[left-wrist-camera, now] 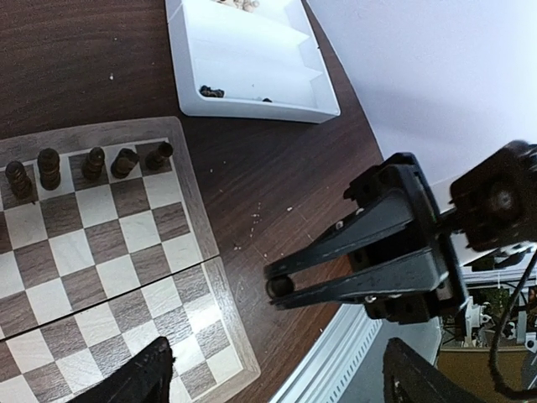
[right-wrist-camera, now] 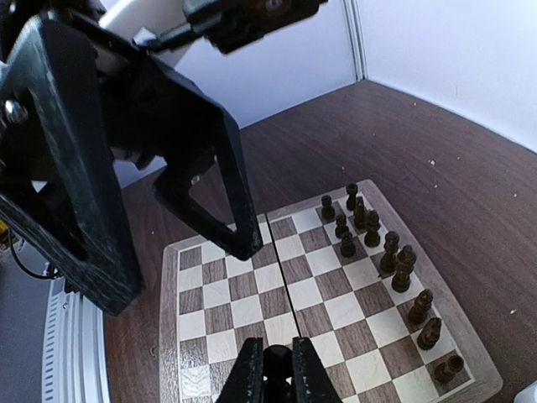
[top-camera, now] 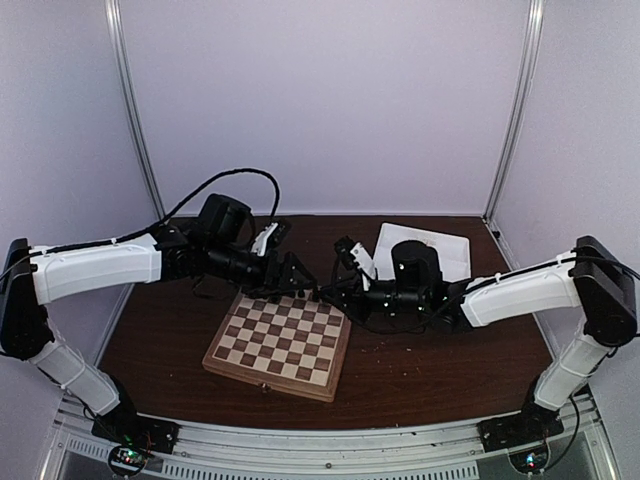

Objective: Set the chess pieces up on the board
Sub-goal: Place the chess piece on the chessboard.

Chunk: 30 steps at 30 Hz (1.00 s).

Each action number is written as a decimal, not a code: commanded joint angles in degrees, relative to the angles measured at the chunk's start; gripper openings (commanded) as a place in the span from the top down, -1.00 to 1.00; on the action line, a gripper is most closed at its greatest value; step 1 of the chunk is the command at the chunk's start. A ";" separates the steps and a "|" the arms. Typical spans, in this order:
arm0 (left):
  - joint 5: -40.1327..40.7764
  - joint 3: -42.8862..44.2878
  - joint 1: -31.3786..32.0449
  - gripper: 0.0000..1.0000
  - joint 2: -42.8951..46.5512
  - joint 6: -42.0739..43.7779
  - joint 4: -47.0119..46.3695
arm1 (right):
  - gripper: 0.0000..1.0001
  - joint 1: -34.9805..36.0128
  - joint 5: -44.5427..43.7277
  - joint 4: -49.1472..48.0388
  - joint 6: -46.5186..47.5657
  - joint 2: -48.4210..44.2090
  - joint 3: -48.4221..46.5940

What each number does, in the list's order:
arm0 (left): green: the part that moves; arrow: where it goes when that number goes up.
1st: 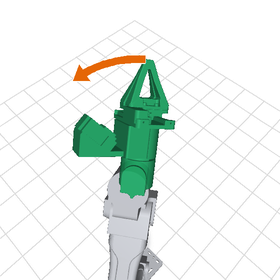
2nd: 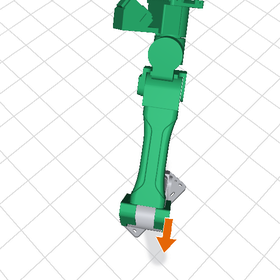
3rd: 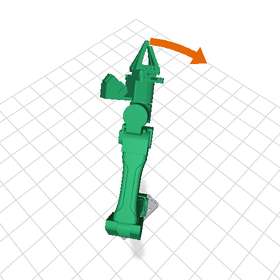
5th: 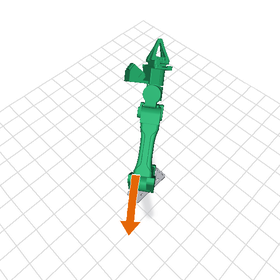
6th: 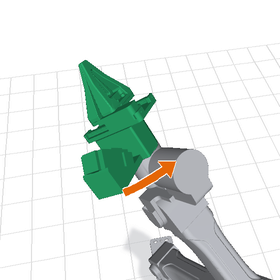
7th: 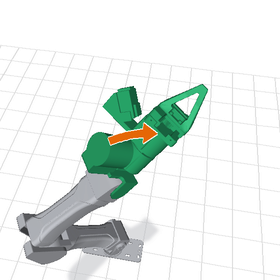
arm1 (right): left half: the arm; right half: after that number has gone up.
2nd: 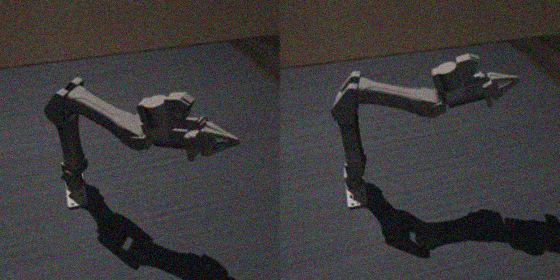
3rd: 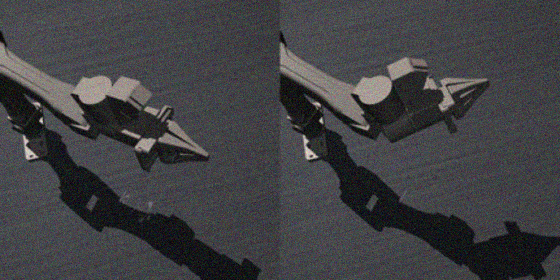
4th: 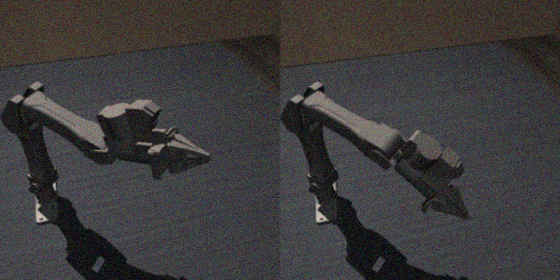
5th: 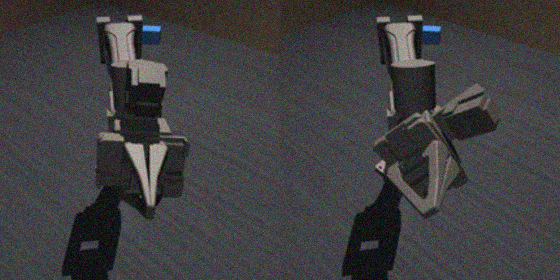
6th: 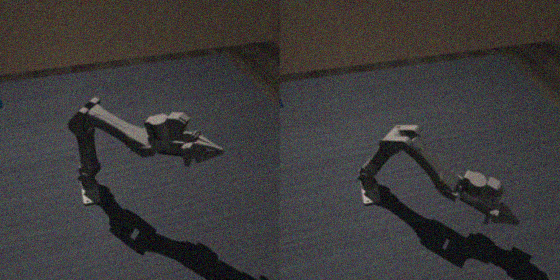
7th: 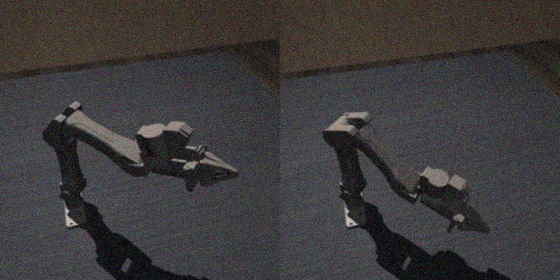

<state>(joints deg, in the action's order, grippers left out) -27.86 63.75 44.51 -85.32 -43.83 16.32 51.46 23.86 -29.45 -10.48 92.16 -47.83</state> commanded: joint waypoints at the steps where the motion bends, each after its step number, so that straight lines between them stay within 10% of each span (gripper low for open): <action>1: 2.07 0.34 -0.61 -0.73 1.56 1.64 3.01 | 0.85 1.76 -3.59 -4.48 -0.27 5.71 -0.01; 30: 8.05 -0.74 -0.92 -0.74 5.51 6.43 10.32 | 0.52 6.44 -13.01 -11.76 -0.26 19.21 1.43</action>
<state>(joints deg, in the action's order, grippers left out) -20.51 63.20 43.97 -79.70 -39.07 26.83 57.52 12.75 -41.45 -11.70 111.37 -47.20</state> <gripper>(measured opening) 0.869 0.201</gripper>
